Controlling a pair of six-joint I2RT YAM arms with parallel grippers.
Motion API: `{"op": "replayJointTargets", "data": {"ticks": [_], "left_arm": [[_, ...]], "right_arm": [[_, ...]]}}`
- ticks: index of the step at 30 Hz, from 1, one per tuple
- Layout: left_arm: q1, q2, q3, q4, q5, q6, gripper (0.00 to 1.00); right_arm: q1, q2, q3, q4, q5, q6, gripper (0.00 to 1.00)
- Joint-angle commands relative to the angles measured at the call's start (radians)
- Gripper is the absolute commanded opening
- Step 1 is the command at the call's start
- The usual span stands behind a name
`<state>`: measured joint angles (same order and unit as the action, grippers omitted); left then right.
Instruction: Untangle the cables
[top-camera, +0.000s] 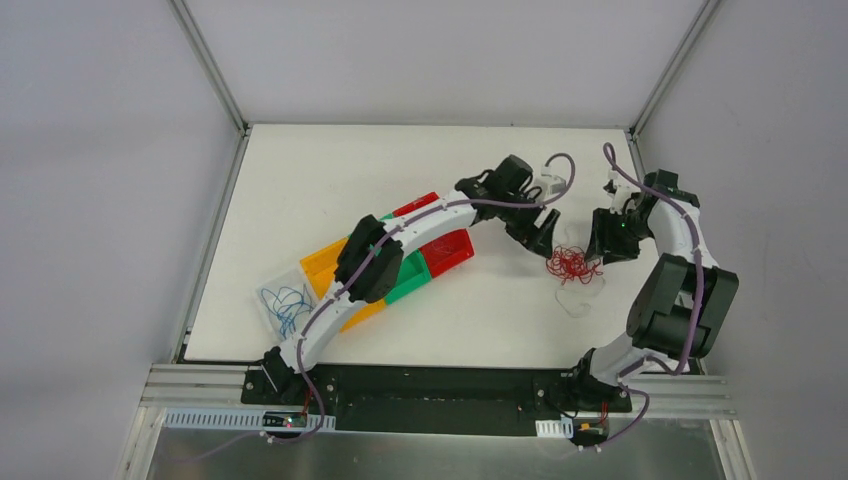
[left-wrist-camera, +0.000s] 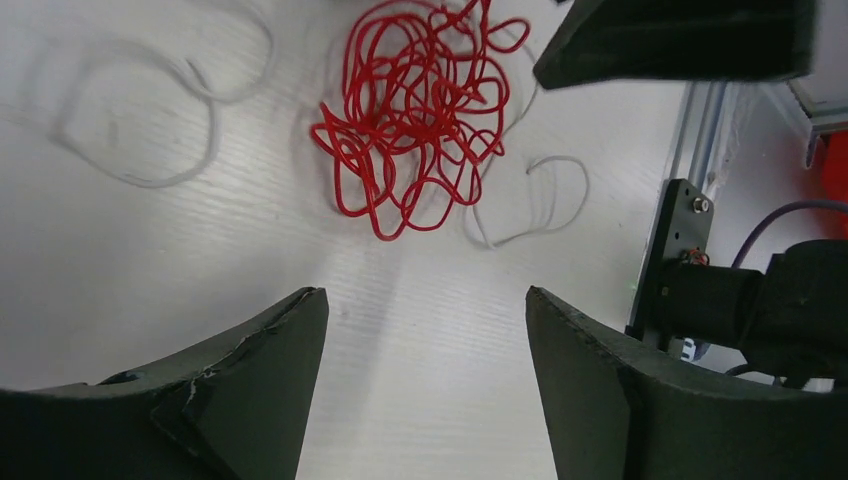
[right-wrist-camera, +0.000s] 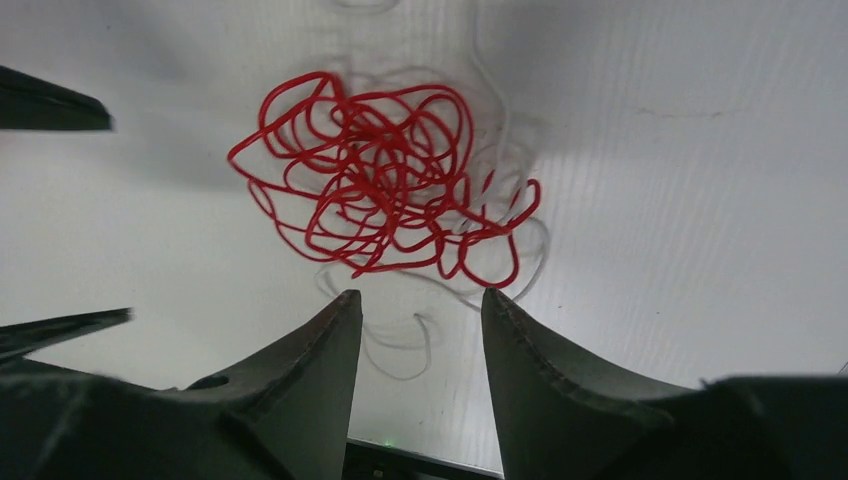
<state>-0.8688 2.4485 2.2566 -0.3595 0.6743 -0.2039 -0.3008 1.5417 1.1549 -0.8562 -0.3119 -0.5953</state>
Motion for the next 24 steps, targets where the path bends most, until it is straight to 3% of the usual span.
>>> {"op": "replayJointTargets", "data": {"ticks": [1,7,13,18,20,24], "left_arm": [[-0.043,0.058,0.039,0.11,-0.01,-0.106,0.74],[-0.076,0.139,0.055,0.144,-0.065,-0.144,0.7],[-0.064,0.1,-0.007,0.174,-0.132,-0.11,0.25],[-0.052,0.086,-0.025,0.213,-0.137,-0.098,0.02],[-0.046,0.079,-0.028,0.222,-0.136,-0.107,0.0],[-0.028,0.009,-0.084,0.271,-0.118,-0.104,0.0]], "right_arm": [[-0.033,0.095,0.082,-0.002,0.036,0.072,0.51],[-0.033,0.196,0.112,0.03,0.021,0.102,0.49],[-0.034,0.235,0.114,0.034,0.057,0.085,0.3],[-0.044,0.232,0.095,0.039,0.08,0.066,0.08],[-0.048,0.229,0.093,0.037,0.087,0.062,0.0],[-0.061,0.211,0.09,0.033,0.112,0.032,0.0]]}}
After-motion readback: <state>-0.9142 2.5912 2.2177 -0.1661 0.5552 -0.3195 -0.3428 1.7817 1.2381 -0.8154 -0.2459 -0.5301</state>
